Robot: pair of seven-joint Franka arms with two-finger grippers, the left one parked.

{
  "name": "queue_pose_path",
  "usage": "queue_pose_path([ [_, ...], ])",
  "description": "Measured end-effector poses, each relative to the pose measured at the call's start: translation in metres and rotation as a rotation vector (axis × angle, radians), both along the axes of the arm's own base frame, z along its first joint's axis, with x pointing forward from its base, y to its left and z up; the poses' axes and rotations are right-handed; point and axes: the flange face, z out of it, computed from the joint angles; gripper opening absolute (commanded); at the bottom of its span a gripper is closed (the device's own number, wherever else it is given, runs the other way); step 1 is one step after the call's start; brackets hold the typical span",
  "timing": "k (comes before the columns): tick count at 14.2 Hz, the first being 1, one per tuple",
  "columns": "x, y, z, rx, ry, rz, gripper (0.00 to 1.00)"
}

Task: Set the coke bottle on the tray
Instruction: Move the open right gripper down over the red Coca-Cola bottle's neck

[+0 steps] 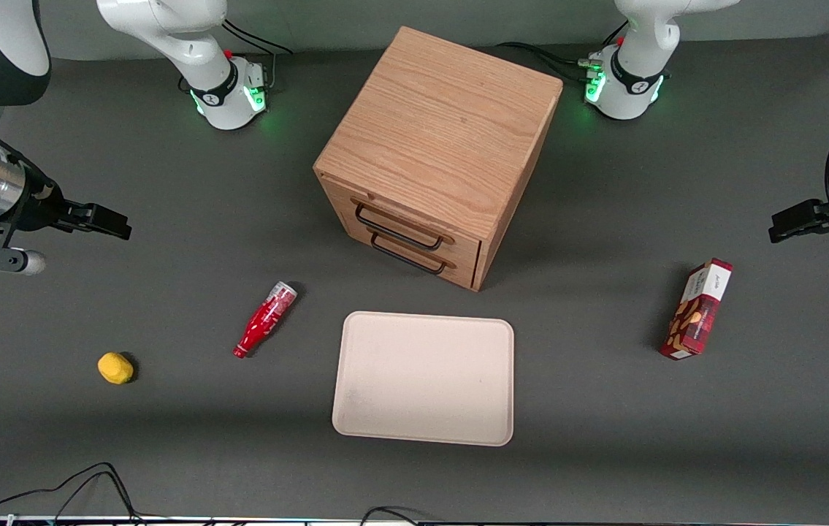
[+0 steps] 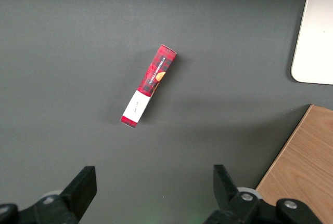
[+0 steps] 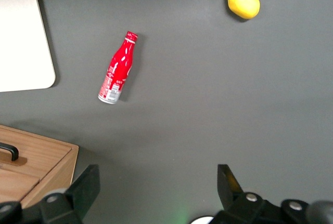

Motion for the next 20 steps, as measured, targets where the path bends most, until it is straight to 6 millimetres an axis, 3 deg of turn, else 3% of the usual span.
queue_pose_path([
  [6,0.0,-0.004,-0.002,-0.001,0.013,-0.006,1.0],
  [10,0.007,0.003,-0.021,0.004,0.046,0.004,1.0],
  [15,0.038,0.029,-0.093,0.023,0.048,-0.056,1.0],
  [20,0.031,0.057,-0.192,0.025,-0.016,-0.152,1.0],
])
